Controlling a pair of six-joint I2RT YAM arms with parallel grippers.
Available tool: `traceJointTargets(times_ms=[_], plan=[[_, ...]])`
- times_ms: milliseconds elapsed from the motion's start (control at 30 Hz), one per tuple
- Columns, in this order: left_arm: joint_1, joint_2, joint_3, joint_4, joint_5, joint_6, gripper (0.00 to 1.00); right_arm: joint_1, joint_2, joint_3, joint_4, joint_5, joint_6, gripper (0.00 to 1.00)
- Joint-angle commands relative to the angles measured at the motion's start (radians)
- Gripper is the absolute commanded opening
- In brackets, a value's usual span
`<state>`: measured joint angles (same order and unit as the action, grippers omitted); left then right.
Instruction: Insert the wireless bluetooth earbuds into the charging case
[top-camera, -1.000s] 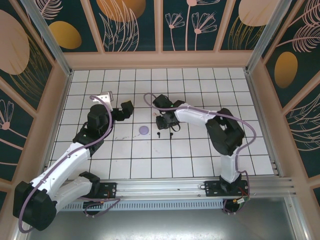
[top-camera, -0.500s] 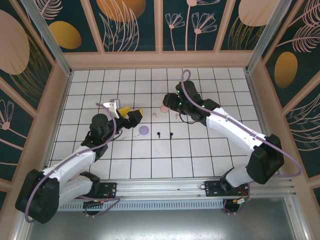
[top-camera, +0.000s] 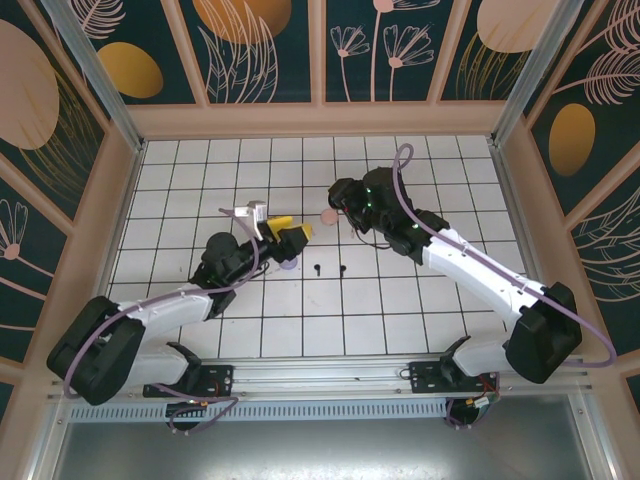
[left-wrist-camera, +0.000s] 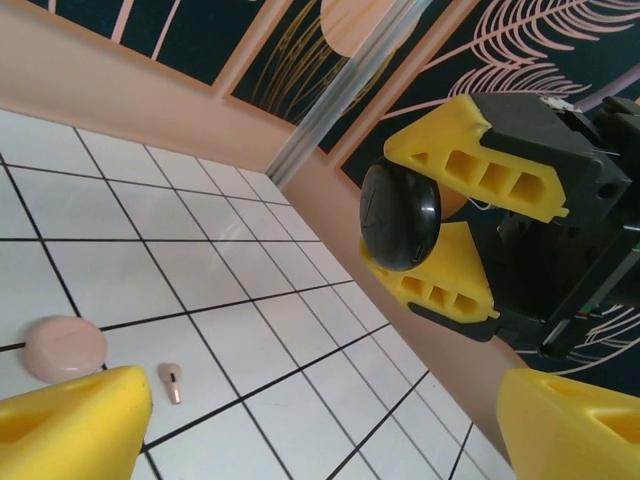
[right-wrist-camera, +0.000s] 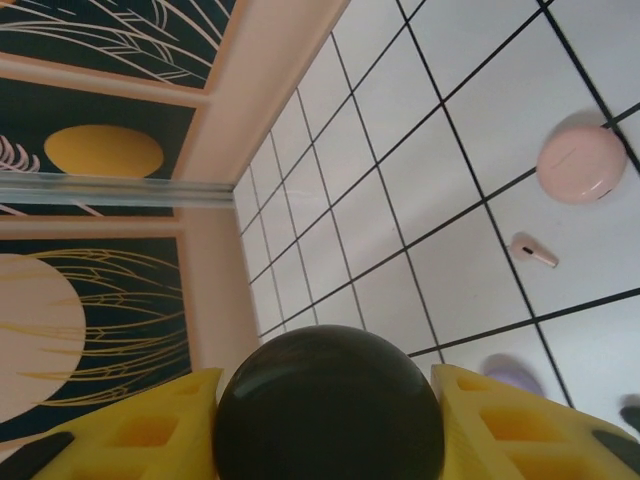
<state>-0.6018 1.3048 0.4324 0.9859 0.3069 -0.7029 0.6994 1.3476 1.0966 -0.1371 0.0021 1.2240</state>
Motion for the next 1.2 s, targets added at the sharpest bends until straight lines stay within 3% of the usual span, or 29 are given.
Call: traceJointTargets(times_ms=[0,300,900,1167], plan=[[-0.016,0.047,0.068,0.108,0.009,-0.011,0.85,0.017,-0.031,-0.010,0.057,0.009,0.069,0.29],[-0.052,0.160,0.186,0.123,0.038,0.000,0.73,0.043,-0.024,-0.016,0.073,0.009,0.078,0.28],[-0.059,0.245,0.262,0.128,0.032,0.012,0.52,0.057,-0.026,-0.029,0.100,0.000,0.080,0.28],[-0.059,0.257,0.261,0.146,0.031,0.006,0.35,0.058,-0.026,-0.032,0.113,-0.007,0.083,0.28]])
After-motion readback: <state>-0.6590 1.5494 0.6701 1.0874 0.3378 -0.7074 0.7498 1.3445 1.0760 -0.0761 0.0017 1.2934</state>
